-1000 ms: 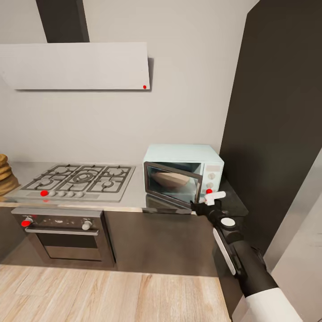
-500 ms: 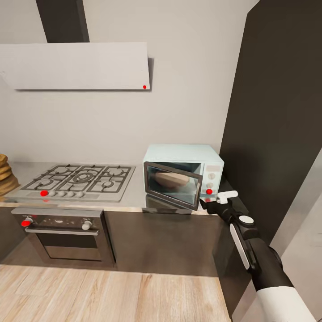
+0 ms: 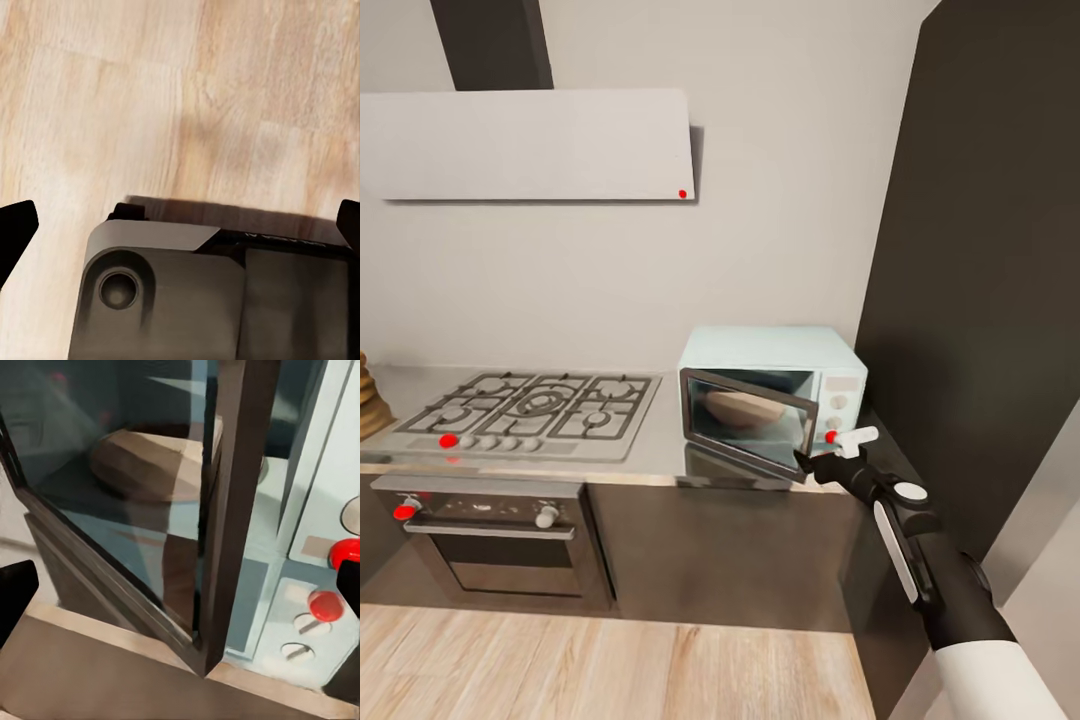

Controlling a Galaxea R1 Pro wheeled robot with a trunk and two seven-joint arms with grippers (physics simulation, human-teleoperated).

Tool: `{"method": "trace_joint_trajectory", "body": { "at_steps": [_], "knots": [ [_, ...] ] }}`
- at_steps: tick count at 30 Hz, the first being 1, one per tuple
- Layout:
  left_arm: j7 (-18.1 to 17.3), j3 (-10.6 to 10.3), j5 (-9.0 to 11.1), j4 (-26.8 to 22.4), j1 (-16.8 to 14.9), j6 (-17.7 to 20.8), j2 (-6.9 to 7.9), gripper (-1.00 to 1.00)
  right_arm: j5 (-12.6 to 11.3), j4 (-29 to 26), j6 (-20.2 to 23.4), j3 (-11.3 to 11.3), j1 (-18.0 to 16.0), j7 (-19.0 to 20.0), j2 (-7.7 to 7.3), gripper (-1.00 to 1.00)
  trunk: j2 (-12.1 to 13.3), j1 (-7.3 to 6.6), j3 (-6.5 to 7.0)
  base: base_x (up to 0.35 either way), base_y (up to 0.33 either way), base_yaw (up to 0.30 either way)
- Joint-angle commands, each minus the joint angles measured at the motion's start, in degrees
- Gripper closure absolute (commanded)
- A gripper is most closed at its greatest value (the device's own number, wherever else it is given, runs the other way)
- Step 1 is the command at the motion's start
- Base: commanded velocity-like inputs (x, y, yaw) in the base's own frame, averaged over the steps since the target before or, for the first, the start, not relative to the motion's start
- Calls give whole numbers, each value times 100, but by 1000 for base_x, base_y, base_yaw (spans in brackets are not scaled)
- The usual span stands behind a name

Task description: In the kitchen, take the popcorn bag from the countertop, put it into the microwave, and heat it until the popcorn is cooked so the cooked popcorn ends up inside the bag.

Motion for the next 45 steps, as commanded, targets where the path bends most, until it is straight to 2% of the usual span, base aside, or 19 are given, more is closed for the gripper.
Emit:
{"method": "trace_joint_trajectory", "body": {
  "at_steps": [1, 13, 20, 24, 27, 41, 45],
  "knots": [
    [5, 21, -3, 4, -4, -19, -3, -100, 18, -7, -2, 3, -2, 27, -5, -100, -6, 3, -8, 80, 0, 0],
    [5, 19, -3, 3, -4, -19, -1, -100, 32, -62, -112, 10, 36, 75, -7, -100, -6, 3, -8, 48, 0, 0],
    [5, 18, -3, 3, -4, -19, -6, -100, 39, -117, -175, 7, 53, 486, -7, -100, -6, 3, -8, 5, 0, 0],
    [5, 21, -3, 3, -4, -19, -4, -100, 18, -104, -453, -2, 62, 1180, -56, -100, -6, 3, -8, 0, 0, 0],
    [5, 21, -3, 3, -3, -19, -5, -100, -21, -95, -507, -11, 62, 1383, -130, -100, -6, 3, -8, 0, 0, 0],
    [5, 21, -3, 4, 1, -19, 0, -100, -30, -109, -518, -14, 63, 1439, -156, -100, -6, 3, -8, 0, 0, 0],
    [5, 21, -3, 3, -2, -19, -3, -100, -30, -111, -514, -14, 63, 1441, -157, -100, -6, 3, -8, 0, -210, 0]
  ]
}}
